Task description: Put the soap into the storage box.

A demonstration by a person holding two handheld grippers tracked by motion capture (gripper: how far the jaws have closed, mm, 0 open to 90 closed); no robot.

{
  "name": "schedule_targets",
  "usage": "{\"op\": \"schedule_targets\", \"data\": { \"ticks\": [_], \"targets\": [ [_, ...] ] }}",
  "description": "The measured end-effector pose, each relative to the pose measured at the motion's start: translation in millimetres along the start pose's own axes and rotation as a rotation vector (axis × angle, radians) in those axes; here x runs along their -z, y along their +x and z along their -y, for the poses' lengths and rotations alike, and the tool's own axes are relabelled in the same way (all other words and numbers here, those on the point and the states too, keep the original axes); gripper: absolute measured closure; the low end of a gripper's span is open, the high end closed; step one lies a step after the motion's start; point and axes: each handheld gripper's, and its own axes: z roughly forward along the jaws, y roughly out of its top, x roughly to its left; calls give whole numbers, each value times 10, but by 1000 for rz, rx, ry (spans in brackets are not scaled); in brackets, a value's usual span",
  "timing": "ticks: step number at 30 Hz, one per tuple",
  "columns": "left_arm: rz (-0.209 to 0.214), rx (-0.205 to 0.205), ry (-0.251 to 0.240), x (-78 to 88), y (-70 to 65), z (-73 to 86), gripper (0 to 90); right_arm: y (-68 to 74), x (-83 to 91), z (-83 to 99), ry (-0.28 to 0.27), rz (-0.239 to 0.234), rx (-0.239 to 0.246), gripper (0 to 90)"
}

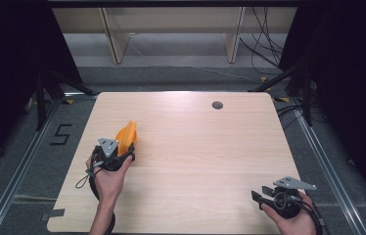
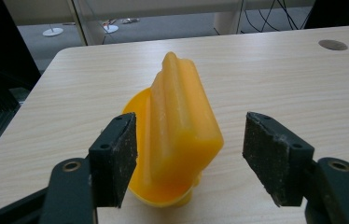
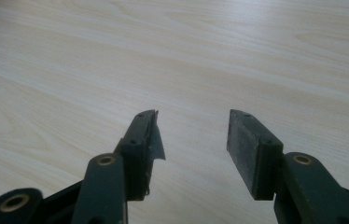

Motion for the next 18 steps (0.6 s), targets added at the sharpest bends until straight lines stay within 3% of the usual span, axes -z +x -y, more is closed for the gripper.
{"op": "schedule_targets", "data": {
  "ticks": [10,11,12,13,18],
  "targets": [
    [24,6,0,194,-81,80,346,-5,1,-3,-11,-8,10,529],
    [27,-2,2,227,-98,100,345,26,14,-1,2,0,-29,529],
    [29,-5,2,246,-108,114,345,26,14,-1,2,0,-29,529],
    [32,-8,5,278,-121,139,344,1,12,-4,-9,8,6,529],
    [50,-20,12,419,-188,279,344,3,16,-5,-14,8,6,529]
  ]
}}
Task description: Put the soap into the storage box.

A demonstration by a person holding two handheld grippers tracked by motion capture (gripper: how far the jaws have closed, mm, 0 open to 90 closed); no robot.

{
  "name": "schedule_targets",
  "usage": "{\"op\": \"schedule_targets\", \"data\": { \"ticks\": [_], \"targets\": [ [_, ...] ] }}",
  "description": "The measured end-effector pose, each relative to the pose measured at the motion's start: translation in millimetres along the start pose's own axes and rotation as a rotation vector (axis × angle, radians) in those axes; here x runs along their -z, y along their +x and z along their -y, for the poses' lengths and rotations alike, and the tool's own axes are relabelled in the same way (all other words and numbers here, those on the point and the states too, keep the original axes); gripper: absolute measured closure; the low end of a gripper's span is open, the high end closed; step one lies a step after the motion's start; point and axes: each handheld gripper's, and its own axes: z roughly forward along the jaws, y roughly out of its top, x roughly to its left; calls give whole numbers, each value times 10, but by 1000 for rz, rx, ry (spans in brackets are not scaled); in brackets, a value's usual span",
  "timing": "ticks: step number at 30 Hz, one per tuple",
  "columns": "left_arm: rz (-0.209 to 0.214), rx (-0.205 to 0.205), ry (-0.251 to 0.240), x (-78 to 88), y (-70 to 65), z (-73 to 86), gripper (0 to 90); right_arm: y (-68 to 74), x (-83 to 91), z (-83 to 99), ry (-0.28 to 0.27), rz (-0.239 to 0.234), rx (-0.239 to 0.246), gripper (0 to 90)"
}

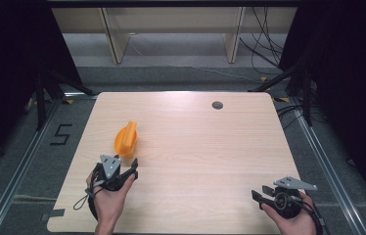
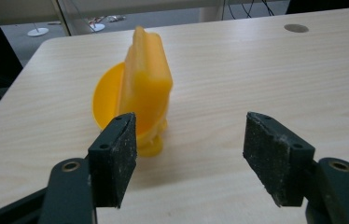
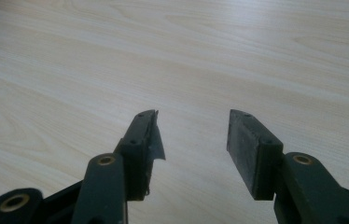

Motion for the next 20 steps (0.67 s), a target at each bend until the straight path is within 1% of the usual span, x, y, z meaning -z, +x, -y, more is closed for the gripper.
{"op": "schedule_targets", "data": {
  "ticks": [2,3,4,5,6,7,8,9,12,13,14,18,19,20],
  "targets": [
    [4,-3,3,49,-19,75,344,0,2,-1,0,0,0,529],
    [20,-2,9,86,-28,143,345,-1,4,-1,0,2,2,529],
    [20,-2,9,86,-28,143,345,-1,4,-1,0,2,2,529],
    [34,9,15,106,-28,192,345,-2,4,0,0,2,3,529],
    [39,19,27,126,-24,229,345,-2,3,0,0,1,3,529],
    [72,62,27,149,-5,293,348,-2,4,0,0,1,3,528],
    [72,62,27,149,-5,293,348,-2,4,0,0,1,3,528],
    [71,72,23,179,2,327,348,-2,5,0,0,1,3,528],
    [55,68,30,226,17,394,353,-3,4,0,-3,1,3,529],
    [48,62,40,223,25,400,353,-1,2,-1,-1,1,0,528],
    [55,67,32,209,31,399,353,-3,3,0,0,1,4,528],
    [56,64,27,202,19,391,352,0,4,1,-1,0,0,528],
    [56,56,30,200,15,389,352,22,4,5,4,-11,-38,527],
    [57,57,31,196,12,386,352,-6,-5,0,-1,6,-4,527]
  ]
}}
